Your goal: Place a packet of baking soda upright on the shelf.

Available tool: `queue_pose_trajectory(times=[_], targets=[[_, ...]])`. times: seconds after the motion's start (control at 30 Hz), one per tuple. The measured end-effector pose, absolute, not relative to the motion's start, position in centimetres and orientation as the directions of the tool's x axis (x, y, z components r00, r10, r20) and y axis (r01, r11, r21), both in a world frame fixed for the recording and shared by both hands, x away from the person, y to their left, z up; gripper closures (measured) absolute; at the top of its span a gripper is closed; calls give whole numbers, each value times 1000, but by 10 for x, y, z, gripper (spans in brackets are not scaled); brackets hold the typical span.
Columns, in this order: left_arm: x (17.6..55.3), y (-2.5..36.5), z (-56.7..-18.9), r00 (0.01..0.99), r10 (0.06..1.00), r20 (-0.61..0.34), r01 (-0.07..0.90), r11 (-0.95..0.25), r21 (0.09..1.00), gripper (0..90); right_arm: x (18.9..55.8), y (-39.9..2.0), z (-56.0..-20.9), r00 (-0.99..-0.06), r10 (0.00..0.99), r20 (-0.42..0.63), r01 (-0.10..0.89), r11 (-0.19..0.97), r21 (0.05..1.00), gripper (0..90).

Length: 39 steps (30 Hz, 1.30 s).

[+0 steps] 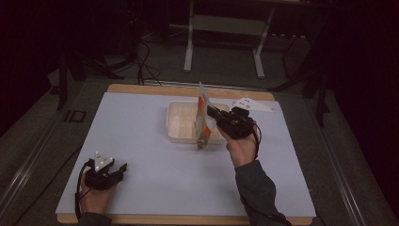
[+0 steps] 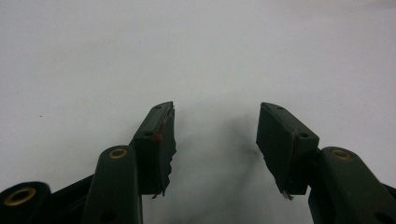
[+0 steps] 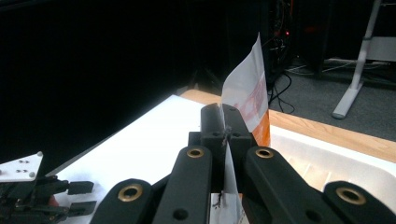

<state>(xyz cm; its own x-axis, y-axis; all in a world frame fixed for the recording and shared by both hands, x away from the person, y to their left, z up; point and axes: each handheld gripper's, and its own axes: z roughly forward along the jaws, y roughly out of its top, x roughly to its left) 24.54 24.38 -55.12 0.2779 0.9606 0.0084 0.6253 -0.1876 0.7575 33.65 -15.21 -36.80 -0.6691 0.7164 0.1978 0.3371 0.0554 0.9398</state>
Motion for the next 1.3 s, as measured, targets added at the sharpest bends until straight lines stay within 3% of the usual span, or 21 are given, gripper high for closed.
queue_pose_trajectory(times=[1.3], targets=[[245, 245, -551, 273, 962, -3, 622, -174, 764, 465, 382, -142, -364, -587, 775, 235, 334, -32, 942, 900]])
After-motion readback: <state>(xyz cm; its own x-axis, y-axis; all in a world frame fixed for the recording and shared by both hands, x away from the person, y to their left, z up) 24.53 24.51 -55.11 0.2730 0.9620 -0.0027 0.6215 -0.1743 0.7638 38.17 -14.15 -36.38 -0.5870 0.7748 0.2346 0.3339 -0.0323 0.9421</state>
